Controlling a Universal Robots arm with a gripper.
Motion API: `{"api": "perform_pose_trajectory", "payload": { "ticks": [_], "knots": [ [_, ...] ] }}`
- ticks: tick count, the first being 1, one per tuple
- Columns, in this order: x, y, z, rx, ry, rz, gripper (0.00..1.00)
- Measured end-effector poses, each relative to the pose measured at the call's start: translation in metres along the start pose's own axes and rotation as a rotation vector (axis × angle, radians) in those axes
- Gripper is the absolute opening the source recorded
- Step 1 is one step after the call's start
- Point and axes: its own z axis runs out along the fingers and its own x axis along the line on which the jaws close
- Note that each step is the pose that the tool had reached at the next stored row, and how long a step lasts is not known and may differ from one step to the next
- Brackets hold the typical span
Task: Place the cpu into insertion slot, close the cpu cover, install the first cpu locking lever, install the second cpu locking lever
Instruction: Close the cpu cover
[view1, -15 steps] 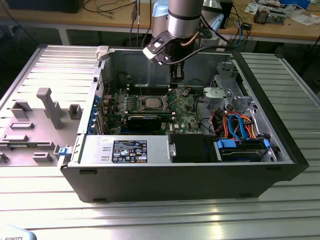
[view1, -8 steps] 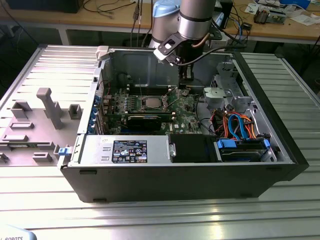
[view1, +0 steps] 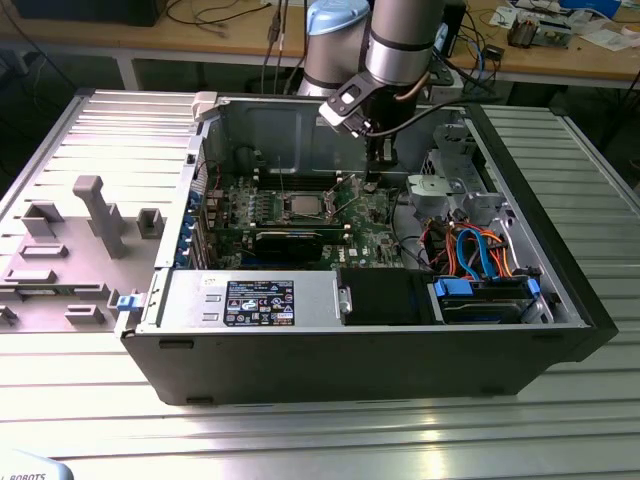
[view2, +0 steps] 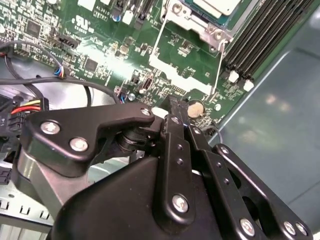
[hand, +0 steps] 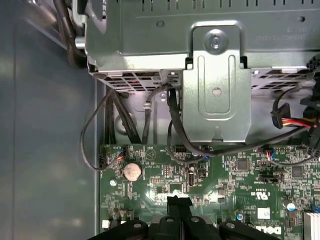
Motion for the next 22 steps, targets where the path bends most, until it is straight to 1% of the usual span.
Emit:
{"api": "perform_pose_trajectory", "payload": {
  "ticks": [4, 6, 7, 8, 9, 17, 18, 19, 22],
  "knots": [
    [-0.0003, 0.0001, 0.0079, 0.0015, 0.0002, 0.000, 0.11],
    [-0.0005, -0.0003, 0.0122, 0.0090, 0.0000, 0.000, 0.11],
    [-0.0005, -0.0016, 0.0126, 0.0115, 0.0001, 0.000, 0.11],
    [-0.0005, -0.0044, 0.0129, 0.0138, 0.0005, 0.000, 0.11],
    [-0.0006, -0.0061, 0.0130, 0.0142, 0.0005, -0.001, 0.11],
    [-0.0006, -0.0072, 0.0130, 0.0142, 0.0007, -0.001, 0.11],
    [-0.0006, -0.0109, 0.0130, 0.0142, 0.0007, -0.001, 0.11],
    [-0.0006, -0.0120, 0.0130, 0.0142, 0.0007, -0.001, 0.11],
    [-0.0006, -0.0121, 0.0130, 0.0143, 0.0007, -0.001, 0.11]
  ]
}}
